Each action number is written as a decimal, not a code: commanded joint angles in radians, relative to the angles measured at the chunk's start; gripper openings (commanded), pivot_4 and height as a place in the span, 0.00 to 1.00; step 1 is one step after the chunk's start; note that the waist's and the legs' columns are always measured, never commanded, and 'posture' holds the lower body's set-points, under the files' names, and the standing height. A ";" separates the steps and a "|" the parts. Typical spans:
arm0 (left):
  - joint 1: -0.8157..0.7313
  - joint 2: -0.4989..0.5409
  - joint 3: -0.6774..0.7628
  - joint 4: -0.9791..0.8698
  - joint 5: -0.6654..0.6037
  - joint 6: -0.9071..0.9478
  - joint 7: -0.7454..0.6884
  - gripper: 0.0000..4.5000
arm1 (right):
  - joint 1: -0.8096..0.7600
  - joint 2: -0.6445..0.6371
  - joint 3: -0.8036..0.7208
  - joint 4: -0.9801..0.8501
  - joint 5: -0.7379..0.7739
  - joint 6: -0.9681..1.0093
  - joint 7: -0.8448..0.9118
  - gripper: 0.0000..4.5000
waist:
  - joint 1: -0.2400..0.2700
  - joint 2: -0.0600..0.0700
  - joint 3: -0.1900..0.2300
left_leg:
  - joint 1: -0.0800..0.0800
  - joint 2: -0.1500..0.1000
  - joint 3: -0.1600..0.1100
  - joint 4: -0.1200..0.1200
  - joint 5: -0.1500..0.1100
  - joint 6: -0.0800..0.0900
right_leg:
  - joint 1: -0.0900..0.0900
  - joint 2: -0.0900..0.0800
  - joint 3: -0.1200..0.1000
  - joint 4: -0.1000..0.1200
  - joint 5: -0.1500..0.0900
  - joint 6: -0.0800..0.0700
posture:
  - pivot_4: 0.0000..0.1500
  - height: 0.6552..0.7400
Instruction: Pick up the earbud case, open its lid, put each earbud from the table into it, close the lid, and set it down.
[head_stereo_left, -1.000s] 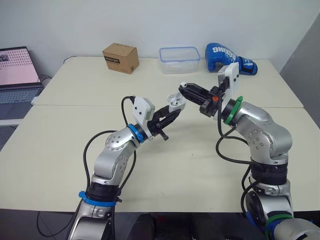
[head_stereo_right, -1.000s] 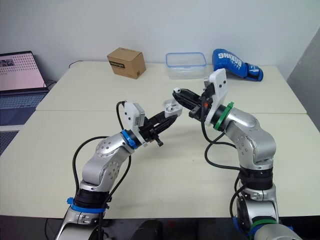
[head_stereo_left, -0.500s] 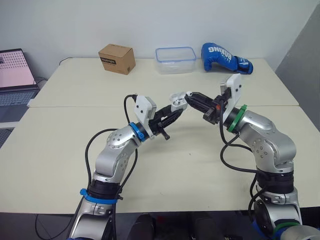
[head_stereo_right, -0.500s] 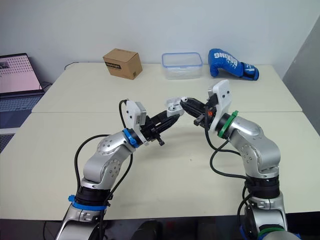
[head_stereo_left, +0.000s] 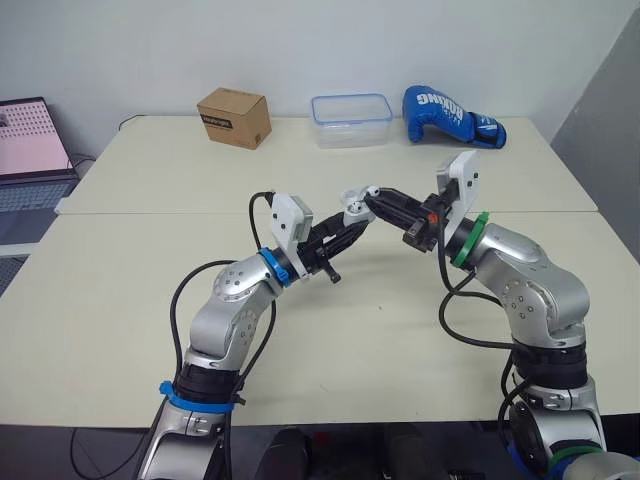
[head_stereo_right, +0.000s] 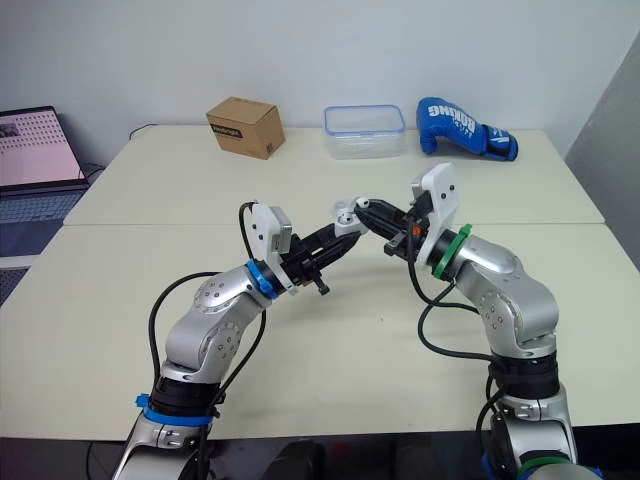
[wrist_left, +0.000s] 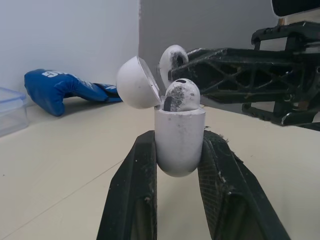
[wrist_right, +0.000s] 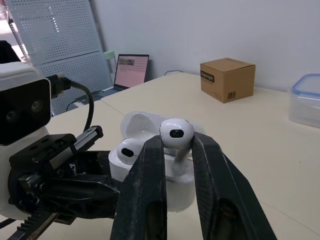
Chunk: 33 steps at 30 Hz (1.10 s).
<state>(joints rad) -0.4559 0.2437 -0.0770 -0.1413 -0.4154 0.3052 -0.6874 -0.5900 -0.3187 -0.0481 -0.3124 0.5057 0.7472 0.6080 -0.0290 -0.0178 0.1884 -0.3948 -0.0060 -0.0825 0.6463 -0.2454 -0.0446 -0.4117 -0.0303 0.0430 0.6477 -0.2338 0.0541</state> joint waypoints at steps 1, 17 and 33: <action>-0.017 -0.009 0.004 -0.041 -0.012 -0.009 0.005 0.16 | 0.006 -0.019 0.009 -0.040 0.012 -0.014 0.002 0.08 | 0.000 0.000 0.000 | 0.000 0.000 0.000 0.000 0.000 0.000 | 0.000 0.000 0.000 0.000 0.000 0.000 | 1.00 1.00; -0.030 -0.009 0.013 -0.032 -0.023 -0.001 -0.020 0.16 | 0.008 -0.033 0.039 -0.028 -0.001 -0.037 -0.012 0.08 | 0.000 0.000 0.000 | 0.000 0.000 0.000 0.000 0.000 0.000 | 0.000 0.001 0.000 0.000 0.000 0.000 | 1.00 1.00; -0.028 -0.009 0.014 -0.027 -0.014 -0.003 -0.018 0.16 | 0.010 -0.050 0.033 -0.030 0.010 -0.037 -0.004 0.45 | 0.000 0.000 0.000 | 0.000 0.000 0.000 0.000 0.000 0.000 | 0.000 0.001 0.000 0.000 0.000 0.000 | 1.00 1.00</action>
<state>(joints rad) -0.4623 0.2412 -0.0700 -0.1357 -0.4164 0.3223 -0.6996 -0.5790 -0.3569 -0.0146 -0.3171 0.4949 0.7102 0.5902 -0.0294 -0.0178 0.1884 -0.3944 -0.0056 -0.0823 0.6463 -0.2454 -0.0445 -0.4117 -0.0298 0.0434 0.6476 -0.2338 0.0541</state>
